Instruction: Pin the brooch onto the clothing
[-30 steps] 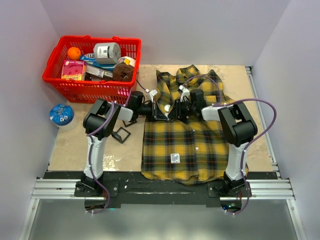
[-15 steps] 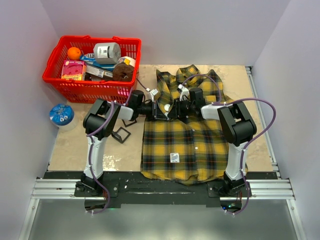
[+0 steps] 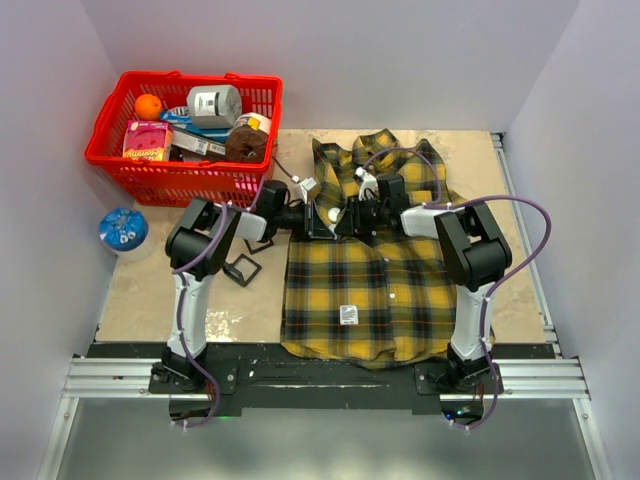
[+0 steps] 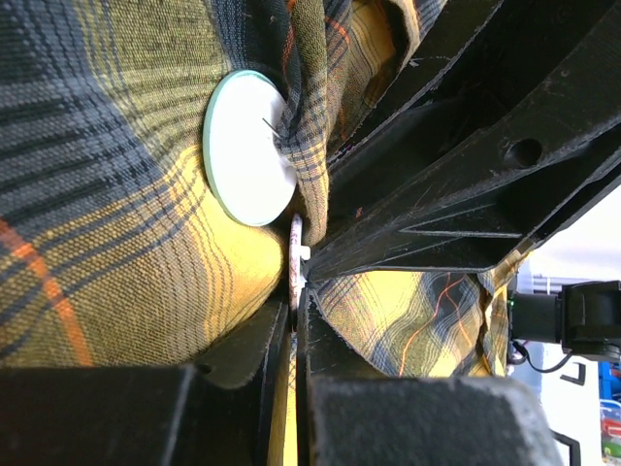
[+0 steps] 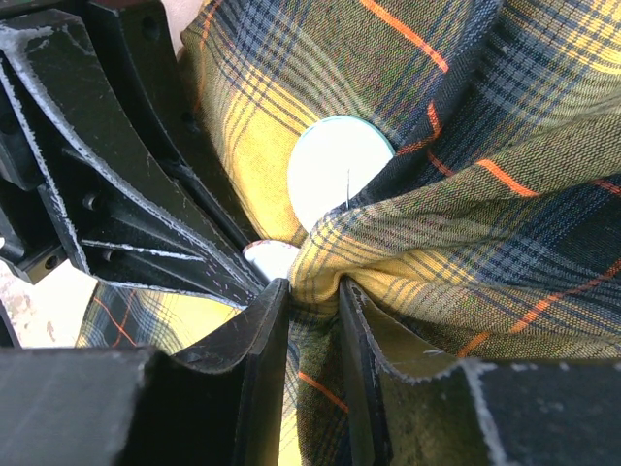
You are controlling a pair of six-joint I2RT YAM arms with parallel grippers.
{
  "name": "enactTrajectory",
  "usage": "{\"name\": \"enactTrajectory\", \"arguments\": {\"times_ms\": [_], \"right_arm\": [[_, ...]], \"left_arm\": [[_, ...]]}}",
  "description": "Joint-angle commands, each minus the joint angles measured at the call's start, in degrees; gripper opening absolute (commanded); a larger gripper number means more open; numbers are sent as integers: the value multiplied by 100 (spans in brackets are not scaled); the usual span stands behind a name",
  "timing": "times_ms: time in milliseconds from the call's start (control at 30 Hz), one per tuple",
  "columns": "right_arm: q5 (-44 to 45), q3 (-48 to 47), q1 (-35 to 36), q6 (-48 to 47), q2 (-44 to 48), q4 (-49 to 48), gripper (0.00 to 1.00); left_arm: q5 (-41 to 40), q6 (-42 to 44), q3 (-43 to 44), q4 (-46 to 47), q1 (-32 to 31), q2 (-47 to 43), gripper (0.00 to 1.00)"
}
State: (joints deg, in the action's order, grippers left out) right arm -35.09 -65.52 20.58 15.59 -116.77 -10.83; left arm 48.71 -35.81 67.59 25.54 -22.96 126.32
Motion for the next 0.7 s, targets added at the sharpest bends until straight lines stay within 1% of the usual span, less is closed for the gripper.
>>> {"name": "enactTrajectory", "arguments": {"times_ms": [0,567,667], "right_arm": [[336,-31,262,14,-364,301,29],[618,83,157,154,-258,239,28],[618,127,131,172,-215,187,28]], "left_arm": [[-133,303,-79,548,-183,-424,0],[-353,-101,-607,1181,-156,-767,0],[-388,-110,-589,1129,-139,-758,0]]}}
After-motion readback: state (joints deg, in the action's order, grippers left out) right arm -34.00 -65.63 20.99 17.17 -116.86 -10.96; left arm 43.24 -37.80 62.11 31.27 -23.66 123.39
